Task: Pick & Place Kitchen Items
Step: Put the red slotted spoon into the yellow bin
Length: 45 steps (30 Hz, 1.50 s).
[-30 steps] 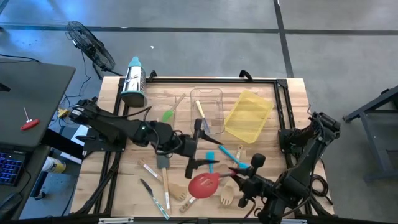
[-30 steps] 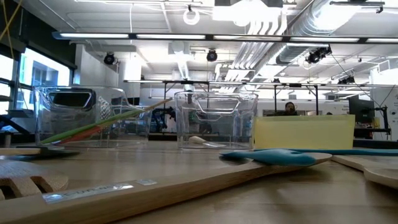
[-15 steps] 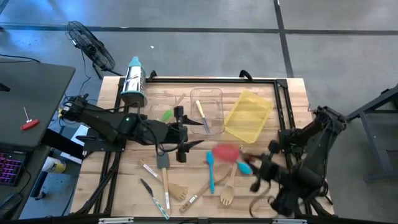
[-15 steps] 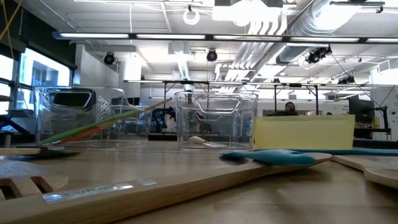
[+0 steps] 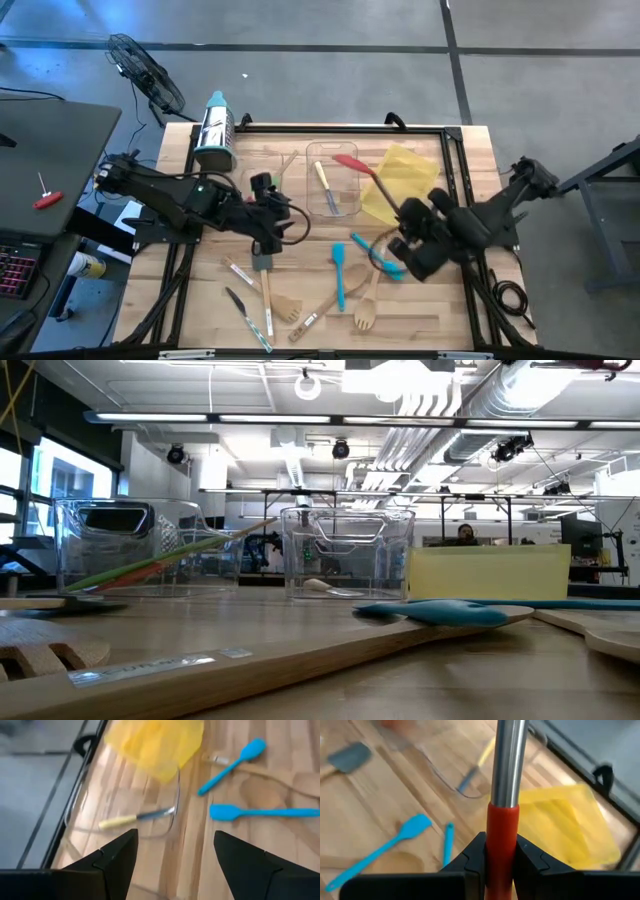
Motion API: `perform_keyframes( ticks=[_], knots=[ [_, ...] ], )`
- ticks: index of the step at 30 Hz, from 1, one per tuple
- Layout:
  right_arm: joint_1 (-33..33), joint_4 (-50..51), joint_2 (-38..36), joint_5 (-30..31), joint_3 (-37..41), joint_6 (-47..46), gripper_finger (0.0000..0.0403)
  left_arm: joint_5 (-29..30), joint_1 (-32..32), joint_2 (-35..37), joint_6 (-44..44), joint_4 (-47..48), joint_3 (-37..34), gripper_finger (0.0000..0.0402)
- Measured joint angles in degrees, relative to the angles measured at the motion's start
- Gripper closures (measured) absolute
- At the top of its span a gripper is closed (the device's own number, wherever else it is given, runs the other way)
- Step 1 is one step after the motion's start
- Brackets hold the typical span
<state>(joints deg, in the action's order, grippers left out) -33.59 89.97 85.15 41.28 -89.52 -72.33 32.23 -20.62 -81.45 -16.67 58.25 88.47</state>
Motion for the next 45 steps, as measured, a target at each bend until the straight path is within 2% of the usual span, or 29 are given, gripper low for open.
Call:
perform_keyframes(
  ticks=[10,19,26,33,39,45],
  knots=[
    [15.2,0.1,-0.7,-11.2,0.0,11.4,0.0351,-1.6,-0.1,-1.0,-7.2,7.0,0.0,0.0146],
    [29.8,0.0,-6.7,-9.2,0.0,23.7,0.0351,-1.3,-4.7,-1.8,-10.4,9.5,0.0,0.0146],
    [41.7,0.2,-11.6,-7.9,0.0,37.6,0.0351,1.3,-8.8,-1.7,-13.3,10.1,0.0,0.0146],
    [45.4,0.1,-11.6,-3.7,1.2,54.4,0.0351,4.3,-10.3,-1.7,-18.1,13.9,0.0,0.0146],
    [48.7,0.0,-11.6,-0.7,6.5,68.3,0.0351,5.1,-10.1,-1.7,-20.2,14.1,0.0,0.0146],
    [48.4,0.0,-11.6,1.2,13.5,73.0,0.0351,7.7,-10.1,-1.7,-21.0,13.9,0.0,0.0146]
  ],
)
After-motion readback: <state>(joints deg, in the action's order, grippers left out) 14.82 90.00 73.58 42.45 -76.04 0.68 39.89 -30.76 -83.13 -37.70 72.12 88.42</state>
